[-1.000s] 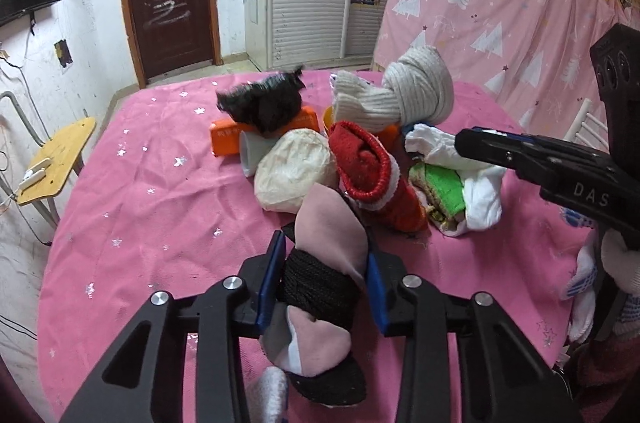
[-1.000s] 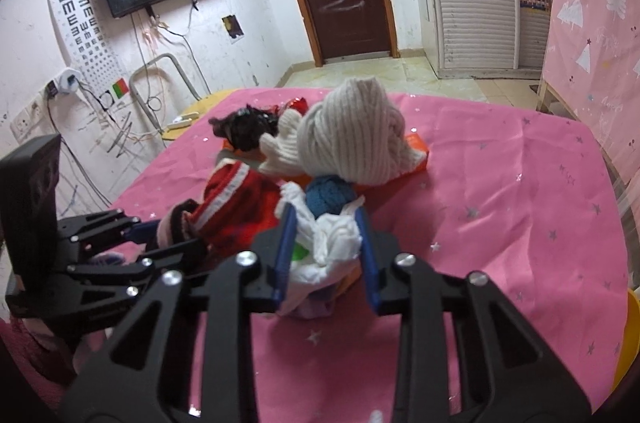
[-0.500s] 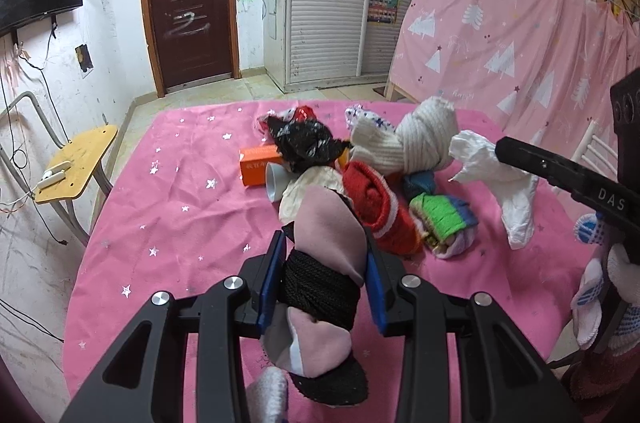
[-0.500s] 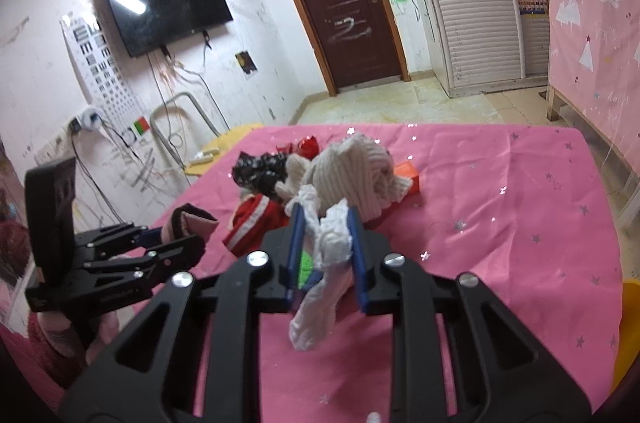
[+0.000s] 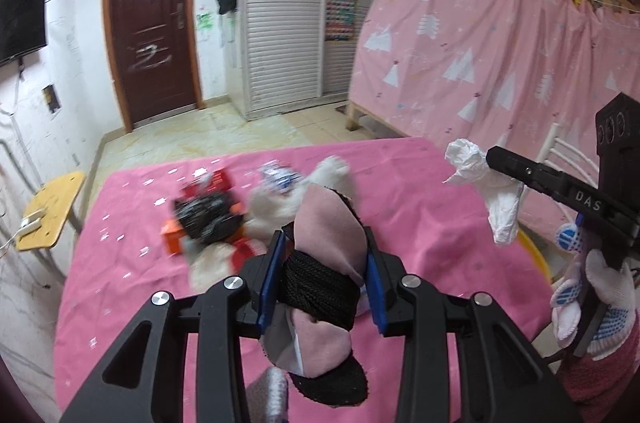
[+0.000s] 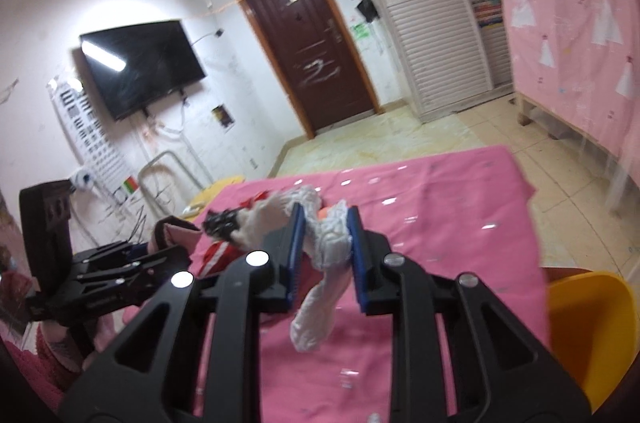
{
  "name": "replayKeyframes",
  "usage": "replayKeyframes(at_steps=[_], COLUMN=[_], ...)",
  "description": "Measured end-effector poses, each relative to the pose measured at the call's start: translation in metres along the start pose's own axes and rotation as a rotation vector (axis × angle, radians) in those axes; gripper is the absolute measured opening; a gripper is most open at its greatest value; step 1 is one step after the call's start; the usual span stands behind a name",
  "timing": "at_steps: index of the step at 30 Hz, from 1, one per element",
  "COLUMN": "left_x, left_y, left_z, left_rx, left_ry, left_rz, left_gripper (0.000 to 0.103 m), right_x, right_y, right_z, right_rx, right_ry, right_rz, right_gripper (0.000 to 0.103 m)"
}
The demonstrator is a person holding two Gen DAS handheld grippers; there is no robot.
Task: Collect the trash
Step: 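Carry both items to the yellow bucket and open both tools to drop them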
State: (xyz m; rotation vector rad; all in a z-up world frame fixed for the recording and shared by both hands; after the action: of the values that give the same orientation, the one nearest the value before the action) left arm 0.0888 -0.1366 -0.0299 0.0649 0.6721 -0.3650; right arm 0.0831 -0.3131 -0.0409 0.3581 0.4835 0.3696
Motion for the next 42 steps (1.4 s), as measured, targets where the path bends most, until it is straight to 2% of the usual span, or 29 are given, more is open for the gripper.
replayKeyframes(at_steps=[7,14,18,24,26,27,28,33,39,42], left_x=[0.019,0.034,0.041,0.061,0.068,0.075,0.079,0.107,0.127,0.131], left_y=[-0.07,-0.145,-0.183,-0.239,-0.25,-0.259,-0.262,-0.284,-0.304,-0.31], left_z=[0.019,0.034,0.043,0.047,0.045,0.044,0.043,0.037,0.029,0.025], left_rx=[0.068,0.133,0.15,0.17,0.17,0.166,0.161,0.115,0.098,0.091], left_ry=[-0.003,-0.002,-0.002,0.02,0.04,0.056,0.065,0.129,0.164,0.183], left_rz=[-0.131,-0.24,-0.303,-0.378,-0.399,-0.412,-0.419,-0.465,-0.492,-0.502], left_gripper=[0.029,0.029,0.029,0.029,0.029,0.029,0.029,0.029,0.03,0.036], right_x=[-0.049,-0.083,-0.091,-0.094,-0.095,-0.097,-0.1,-0.12,-0.147,-0.149], right_y=[-0.063,-0.122,-0.15,-0.182,-0.191,-0.196,-0.201,-0.214,-0.233,-0.234], right_z=[0.01,0.006,0.001,-0.005,-0.009,-0.009,-0.01,-0.004,0.002,0.003], right_rx=[0.046,0.081,0.11,0.15,0.174,0.185,0.2,0.257,0.311,0.316], right_ry=[-0.074,-0.116,-0.115,-0.082,-0.073,-0.075,-0.089,-0.148,-0.223,-0.233], right_rz=[-0.168,-0.337,-0.393,-0.424,-0.431,-0.429,-0.433,-0.455,-0.469,-0.459], right_gripper=[0.021,0.021,0.021,0.022,0.034,0.05,0.06,0.061,0.066,0.066])
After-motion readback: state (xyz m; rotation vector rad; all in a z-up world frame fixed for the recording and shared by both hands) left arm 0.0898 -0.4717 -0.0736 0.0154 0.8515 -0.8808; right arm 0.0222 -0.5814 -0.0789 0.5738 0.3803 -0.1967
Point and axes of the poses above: each gripper's, at about its wrist camera, not at the fingertips, and x roughly the way its jaws point, y to its left, z to its top, the point moved 7 cm from there along x, roughly the way its jaws point, and after that the axes turned 1 degree about -y, right-handed, at the moved point
